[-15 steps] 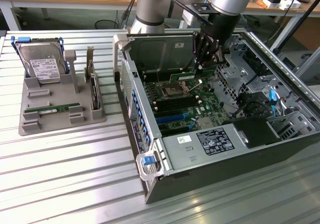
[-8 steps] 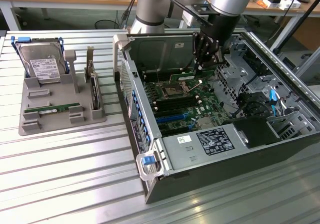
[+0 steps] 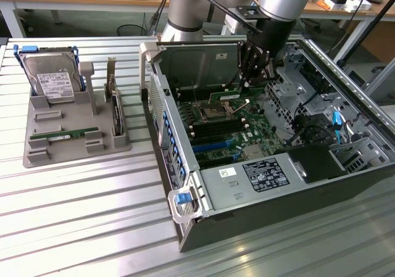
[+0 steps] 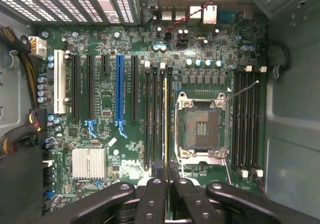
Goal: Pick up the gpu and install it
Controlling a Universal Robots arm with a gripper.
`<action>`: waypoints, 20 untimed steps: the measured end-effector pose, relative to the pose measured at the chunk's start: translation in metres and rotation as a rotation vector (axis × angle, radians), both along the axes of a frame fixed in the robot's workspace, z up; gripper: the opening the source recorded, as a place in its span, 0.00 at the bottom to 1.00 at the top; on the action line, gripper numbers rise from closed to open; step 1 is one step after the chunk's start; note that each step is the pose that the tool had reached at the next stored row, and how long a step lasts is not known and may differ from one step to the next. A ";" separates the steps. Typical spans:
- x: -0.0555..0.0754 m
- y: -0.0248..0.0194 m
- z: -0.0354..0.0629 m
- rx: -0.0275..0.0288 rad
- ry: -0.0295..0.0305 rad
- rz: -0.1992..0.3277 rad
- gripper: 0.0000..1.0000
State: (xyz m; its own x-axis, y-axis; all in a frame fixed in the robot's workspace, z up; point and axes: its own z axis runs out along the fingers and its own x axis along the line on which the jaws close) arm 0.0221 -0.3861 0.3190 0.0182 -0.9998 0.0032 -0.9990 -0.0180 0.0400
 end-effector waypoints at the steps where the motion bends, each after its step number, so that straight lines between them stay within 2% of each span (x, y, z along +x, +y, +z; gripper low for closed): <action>1: 0.000 0.0000 -0.0002 0.0000 0.0000 0.000 0.12; 20: 0.000 0.0000 -0.0049 0.0000 0.0000 0.000 0.12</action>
State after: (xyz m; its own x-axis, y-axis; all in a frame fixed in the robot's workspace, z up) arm 0.0221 -0.3861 0.3141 0.0182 -0.9998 0.0032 -0.9990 -0.0181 0.0401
